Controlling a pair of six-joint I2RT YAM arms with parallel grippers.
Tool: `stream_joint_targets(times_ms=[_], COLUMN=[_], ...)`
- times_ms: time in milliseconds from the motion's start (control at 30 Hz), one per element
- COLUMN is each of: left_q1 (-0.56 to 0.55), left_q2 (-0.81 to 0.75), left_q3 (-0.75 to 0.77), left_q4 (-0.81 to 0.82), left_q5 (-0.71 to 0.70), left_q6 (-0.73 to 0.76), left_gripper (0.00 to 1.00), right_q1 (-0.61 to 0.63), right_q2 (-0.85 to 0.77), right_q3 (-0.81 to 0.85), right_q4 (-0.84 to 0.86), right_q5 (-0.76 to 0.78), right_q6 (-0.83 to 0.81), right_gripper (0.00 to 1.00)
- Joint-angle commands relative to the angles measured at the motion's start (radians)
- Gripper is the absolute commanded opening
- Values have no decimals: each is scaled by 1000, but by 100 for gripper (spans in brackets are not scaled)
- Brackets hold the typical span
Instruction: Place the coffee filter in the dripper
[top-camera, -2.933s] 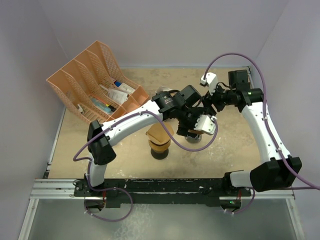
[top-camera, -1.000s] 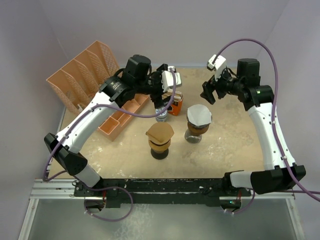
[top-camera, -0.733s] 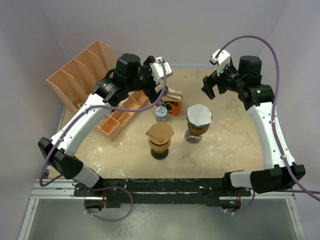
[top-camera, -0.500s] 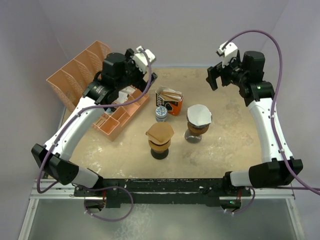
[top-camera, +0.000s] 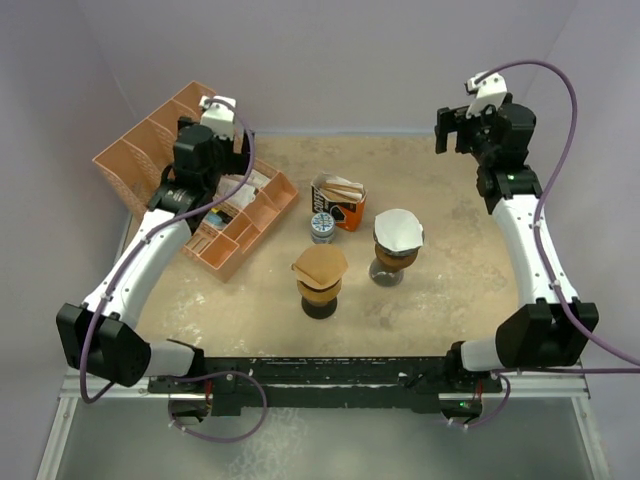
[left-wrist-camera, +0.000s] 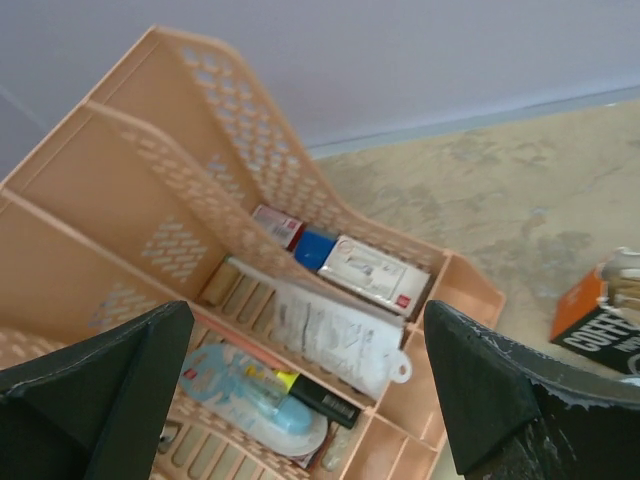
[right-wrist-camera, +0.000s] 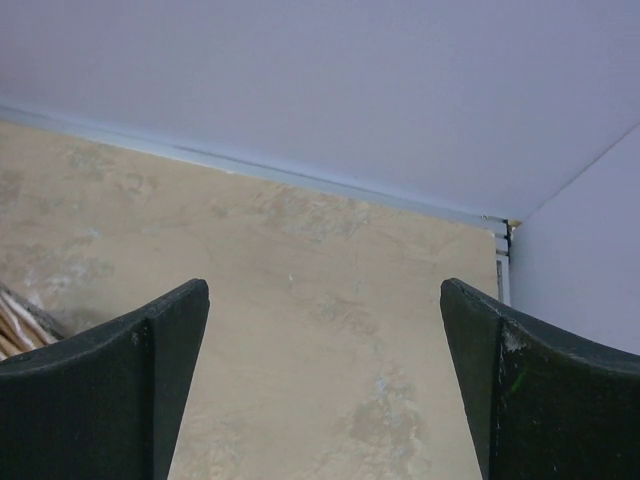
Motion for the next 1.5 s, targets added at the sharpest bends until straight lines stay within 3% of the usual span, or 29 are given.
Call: stream_joint_targets(times_ms=[0, 267, 533, 1000, 1133, 1467], left_q1=[42, 140, 172, 173, 173, 172], left_q2=[-79, -147, -257, -320, -347, -396], left_q3=[-105, -276, -392, -277, -232, -286], left_q4=[159, 255, 383, 211, 170, 193], left_q5=[-102, -55, -26, -49, -60, -23], left_q6=[-45, -131, -213, -54, -74, -117], left_gripper=[100, 100, 100, 99, 99, 99], right_q1=[-2, -1, -2, -2, -3, -5], right_q2=[-7, -46, -114, -300, -338, -412], right_q3=[-34, -180, -229, -334, -373, -403], right_q4=[199, 374, 410, 479, 507, 517], right_q5=[102, 112, 128, 207, 209, 196], right_q6=[95, 129, 68, 4, -4, -22], right_gripper=[100, 100, 100, 100, 100, 100])
